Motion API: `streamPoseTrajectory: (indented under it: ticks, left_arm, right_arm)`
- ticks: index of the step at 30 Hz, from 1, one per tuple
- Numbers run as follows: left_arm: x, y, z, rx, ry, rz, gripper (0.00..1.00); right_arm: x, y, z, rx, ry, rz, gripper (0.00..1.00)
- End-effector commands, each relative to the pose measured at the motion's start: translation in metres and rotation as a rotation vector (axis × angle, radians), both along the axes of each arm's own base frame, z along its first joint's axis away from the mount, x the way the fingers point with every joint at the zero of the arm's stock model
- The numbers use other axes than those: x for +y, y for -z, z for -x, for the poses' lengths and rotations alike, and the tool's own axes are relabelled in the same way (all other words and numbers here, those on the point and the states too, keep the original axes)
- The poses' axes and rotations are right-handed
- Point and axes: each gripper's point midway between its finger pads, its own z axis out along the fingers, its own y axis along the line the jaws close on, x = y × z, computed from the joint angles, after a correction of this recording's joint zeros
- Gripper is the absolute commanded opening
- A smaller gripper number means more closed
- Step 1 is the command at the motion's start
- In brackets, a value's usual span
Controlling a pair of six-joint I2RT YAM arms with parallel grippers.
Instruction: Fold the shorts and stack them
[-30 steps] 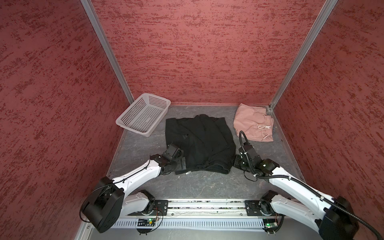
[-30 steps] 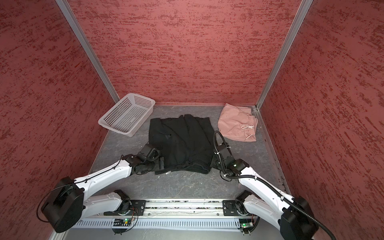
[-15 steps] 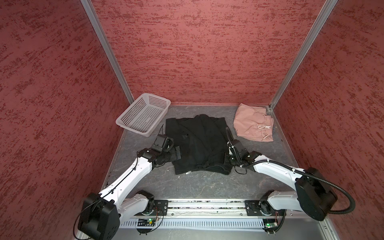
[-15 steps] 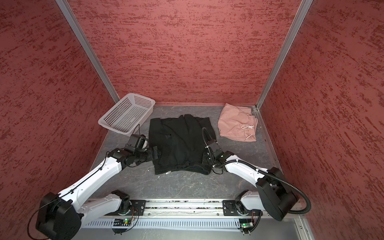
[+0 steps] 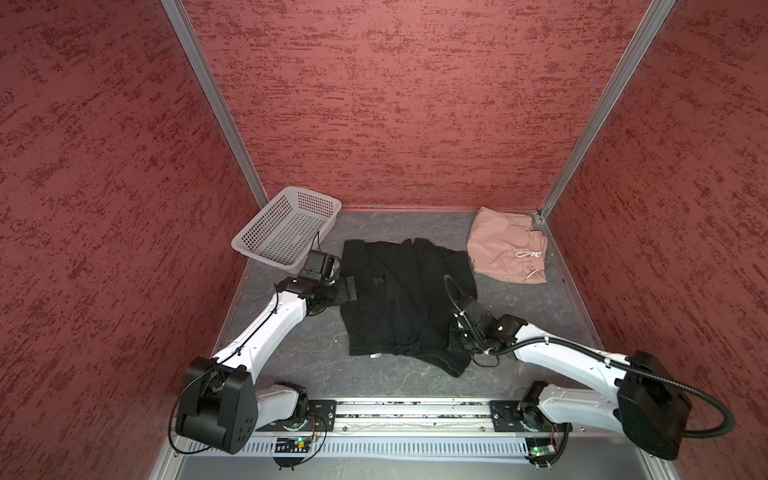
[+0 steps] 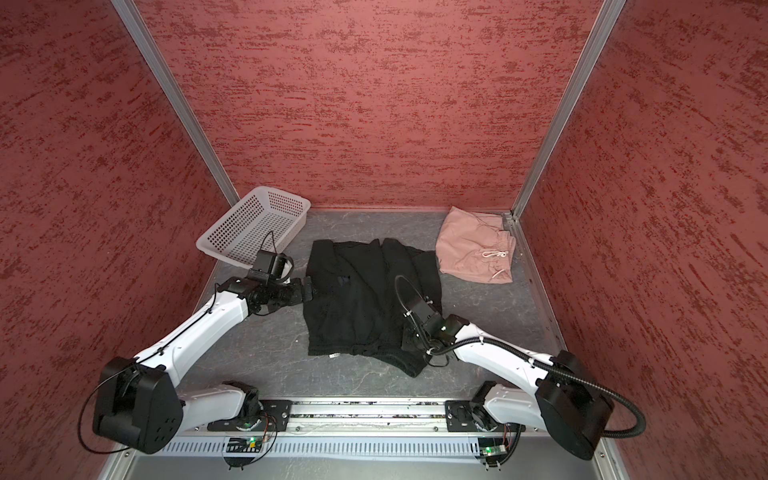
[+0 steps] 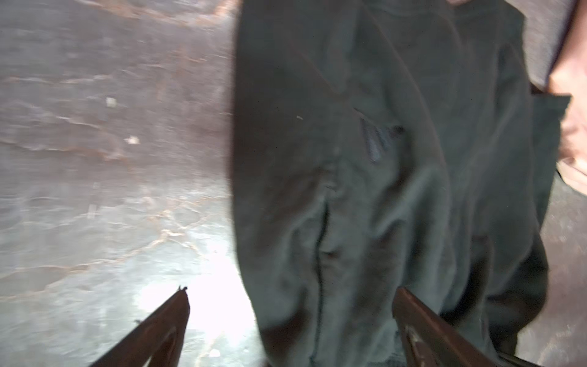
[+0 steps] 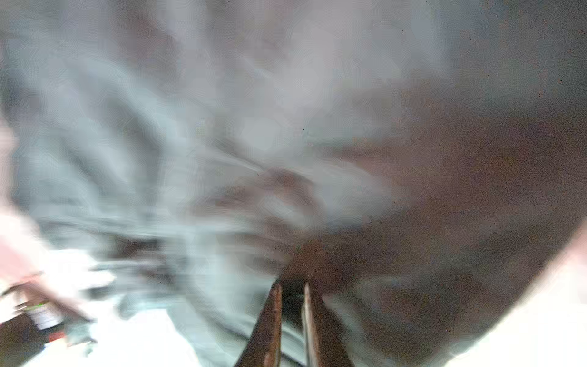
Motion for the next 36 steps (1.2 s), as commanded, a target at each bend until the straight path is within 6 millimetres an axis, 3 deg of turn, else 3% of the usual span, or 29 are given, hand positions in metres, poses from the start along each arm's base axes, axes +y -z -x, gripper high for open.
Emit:
streamPoseTrajectory:
  ticks: [1, 3, 6, 13, 16, 18, 22, 25, 27, 28, 30, 32, 34, 36]
  left_arm:
    - [0.012, -0.005, -0.018, -0.034, -0.005, 0.005, 0.99]
    - [0.008, -0.010, -0.018, -0.035, 0.012, 0.007, 0.99]
    - [0.004, -0.007, 0.001, -0.038, 0.010, 0.025, 0.99]
    - [0.028, -0.007, 0.023, -0.052, -0.071, 0.030, 0.99]
    - [0.035, -0.016, 0.022, -0.085, -0.088, 0.030, 0.99]
    - [0.039, -0.027, 0.021, -0.122, -0.091, 0.033, 0.99]
    - [0.044, -0.036, 0.023, -0.149, -0.093, 0.023, 0.99]
    - [0.046, -0.038, 0.025, -0.142, -0.110, 0.039, 0.99]
    - [0.042, -0.040, 0.022, -0.155, -0.120, 0.077, 0.99]
    - [0.037, -0.040, 0.020, -0.168, -0.117, 0.113, 0.99]
    - [0.028, -0.034, 0.017, -0.168, -0.110, 0.167, 0.99]
    - [0.018, -0.025, 0.015, -0.142, -0.095, 0.178, 0.99]
    - [0.011, -0.017, 0.018, -0.110, -0.066, 0.133, 0.99]
    - [0.005, -0.016, 0.020, -0.101, -0.036, 0.092, 0.99]
  right_arm:
    - [0.041, -0.042, -0.039, -0.167, -0.121, -0.050, 0.15]
    - [0.032, -0.028, -0.057, -0.163, -0.115, 0.117, 0.04]
    - [0.032, -0.008, -0.062, -0.118, -0.116, 0.180, 0.00]
    - [0.034, 0.046, -0.030, 0.001, -0.273, 0.283, 0.00]
    - [0.060, 0.058, -0.003, 0.031, -0.395, 0.227, 0.00]
    - [0.088, 0.060, 0.020, 0.036, -0.508, 0.169, 0.00]
    - [0.148, 0.046, 0.048, 0.018, -0.695, 0.018, 0.00]
    - [0.167, 0.019, 0.025, -0.088, -0.709, 0.001, 0.00]
    - [0.169, -0.005, -0.002, -0.164, -0.683, -0.015, 0.14]
    - [0.167, -0.018, -0.015, -0.198, -0.659, -0.031, 0.16]
    - [0.156, -0.041, -0.048, -0.271, -0.580, -0.060, 0.23]
    - [0.132, -0.054, -0.088, -0.325, -0.465, -0.069, 0.27]
    - [0.105, -0.051, -0.123, -0.346, -0.369, -0.050, 0.26]
    - [0.083, -0.036, -0.147, -0.343, -0.320, -0.004, 0.24]
